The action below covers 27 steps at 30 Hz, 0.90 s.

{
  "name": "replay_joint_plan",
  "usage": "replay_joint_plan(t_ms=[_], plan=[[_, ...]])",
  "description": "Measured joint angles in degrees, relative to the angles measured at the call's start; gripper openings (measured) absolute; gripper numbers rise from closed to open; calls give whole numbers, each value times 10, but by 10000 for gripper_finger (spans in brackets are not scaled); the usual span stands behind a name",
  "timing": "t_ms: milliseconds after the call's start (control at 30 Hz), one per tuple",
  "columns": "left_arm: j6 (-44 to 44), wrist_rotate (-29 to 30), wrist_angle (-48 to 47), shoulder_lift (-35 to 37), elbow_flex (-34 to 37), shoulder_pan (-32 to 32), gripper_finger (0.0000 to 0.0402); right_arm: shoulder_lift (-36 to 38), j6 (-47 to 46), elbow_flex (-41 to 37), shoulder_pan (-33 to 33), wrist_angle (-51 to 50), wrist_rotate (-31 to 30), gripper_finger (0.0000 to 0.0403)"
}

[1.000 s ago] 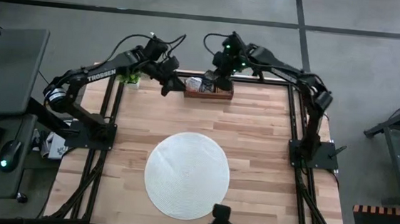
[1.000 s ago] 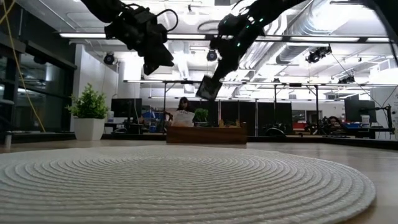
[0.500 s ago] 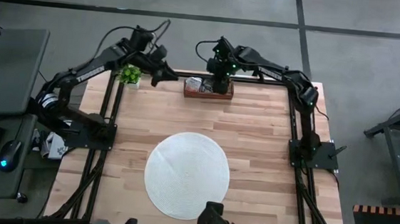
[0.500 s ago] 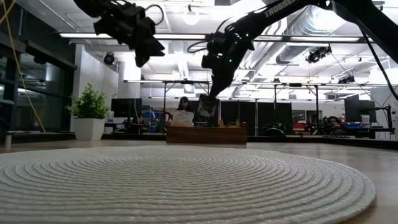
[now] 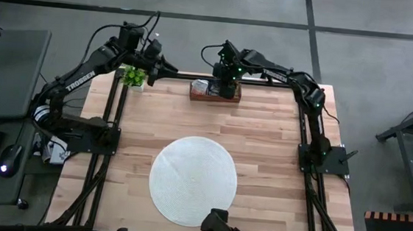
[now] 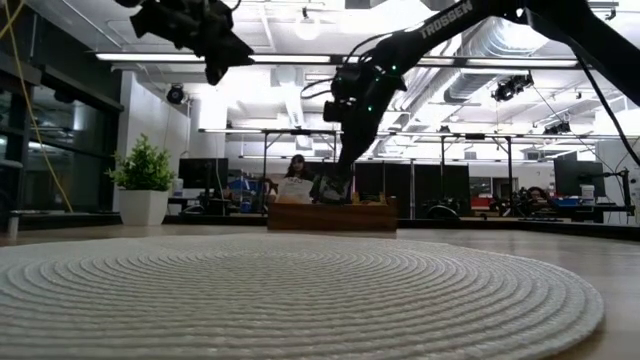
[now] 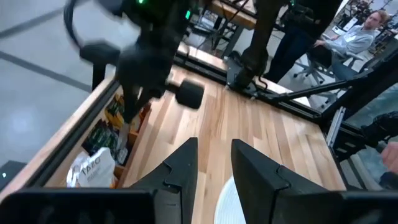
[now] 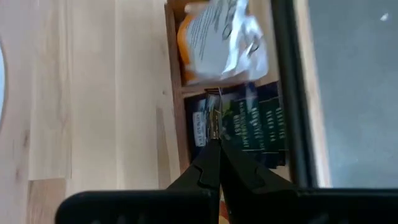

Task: Pick & Place Tea
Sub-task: Put the blue tea bag into the middle section of the wooden organizer

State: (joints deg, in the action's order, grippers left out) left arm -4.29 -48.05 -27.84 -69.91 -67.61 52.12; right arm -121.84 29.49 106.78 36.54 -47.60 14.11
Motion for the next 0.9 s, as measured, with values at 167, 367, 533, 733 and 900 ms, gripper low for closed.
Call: replay_joint_plan(t_ms=[167,367,533,733,900], plan=[[8,0,10,12,0,0,96,-22,-3,0,-7,-3,4,0],[15,0,8,20,0,0,96,-39,-8,0,-12,-11,1,0],[16,-3,7,19,0,0,96,-39,-9,0,-13,-8,-13,0],[17,-4,7,19,0,0,96,-39,-9,4,-13,-9,-34,6],[18,-4,7,19,0,0,96,-39,-9,20,-13,-13,-34,8]])
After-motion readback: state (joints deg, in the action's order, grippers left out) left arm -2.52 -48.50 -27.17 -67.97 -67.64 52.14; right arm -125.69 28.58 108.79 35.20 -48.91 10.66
